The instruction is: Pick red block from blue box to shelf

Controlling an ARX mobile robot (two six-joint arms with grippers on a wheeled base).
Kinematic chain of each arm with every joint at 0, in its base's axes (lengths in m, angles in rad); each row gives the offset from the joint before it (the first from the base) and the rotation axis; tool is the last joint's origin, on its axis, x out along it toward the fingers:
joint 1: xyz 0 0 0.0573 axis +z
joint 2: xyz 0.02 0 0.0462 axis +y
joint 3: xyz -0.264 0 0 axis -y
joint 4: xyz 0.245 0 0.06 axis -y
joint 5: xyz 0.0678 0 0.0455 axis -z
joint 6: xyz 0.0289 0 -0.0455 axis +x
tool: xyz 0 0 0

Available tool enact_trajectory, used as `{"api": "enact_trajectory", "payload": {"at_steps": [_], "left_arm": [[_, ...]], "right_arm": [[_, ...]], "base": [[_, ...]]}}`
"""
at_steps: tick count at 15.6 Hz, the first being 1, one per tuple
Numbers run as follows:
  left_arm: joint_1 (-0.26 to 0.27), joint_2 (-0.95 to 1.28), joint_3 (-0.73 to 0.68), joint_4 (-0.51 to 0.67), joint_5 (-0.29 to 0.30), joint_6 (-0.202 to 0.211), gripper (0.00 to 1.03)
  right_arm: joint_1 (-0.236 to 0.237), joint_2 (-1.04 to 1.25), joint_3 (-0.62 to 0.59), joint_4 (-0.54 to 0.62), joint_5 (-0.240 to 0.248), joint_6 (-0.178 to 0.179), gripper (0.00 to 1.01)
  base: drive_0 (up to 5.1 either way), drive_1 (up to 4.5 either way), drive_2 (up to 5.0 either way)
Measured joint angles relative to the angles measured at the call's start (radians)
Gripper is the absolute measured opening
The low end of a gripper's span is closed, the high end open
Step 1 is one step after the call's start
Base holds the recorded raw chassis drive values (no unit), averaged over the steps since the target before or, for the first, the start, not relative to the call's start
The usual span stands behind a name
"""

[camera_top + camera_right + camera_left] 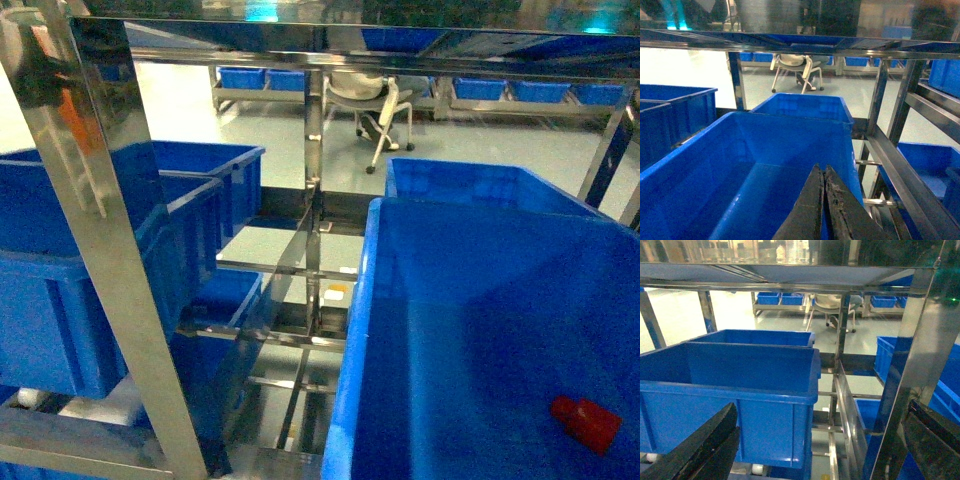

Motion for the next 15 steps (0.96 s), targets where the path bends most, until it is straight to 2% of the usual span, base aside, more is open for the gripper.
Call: {"api": "enact_trajectory", "payload": {"at_steps": [4,7,10,12,15], "left_arm": [[0.000,0.000,0.000,0.000,0.000,0.000,0.98],[0.000,0.000,0.000,0.000,0.000,0.000,0.98],[0.000,0.000,0.000,0.000,0.000,0.000,0.98],[0.000,0.000,0.000,0.000,0.000,0.000,0.98],[0.000,0.000,0.000,0.000,0.000,0.000,0.98]], "right_arm": [[0.000,0.000,0.000,0.000,0.000,0.000,0.03],[0.000,0.000,0.000,0.000,0.000,0.000,0.40],[0.000,0.000,0.000,0.000,0.000,0.000,0.80],[0.000,0.000,0.000,0.000,0.000,0.000,1.00],[0.000,0.000,0.000,0.000,0.000,0.000,0.98]], "base": [[0.0,0.00,0.0],[0.0,0.00,0.0],[0.0,0.00,0.0],[0.0,0.00,0.0],[0.0,0.00,0.0]]}}
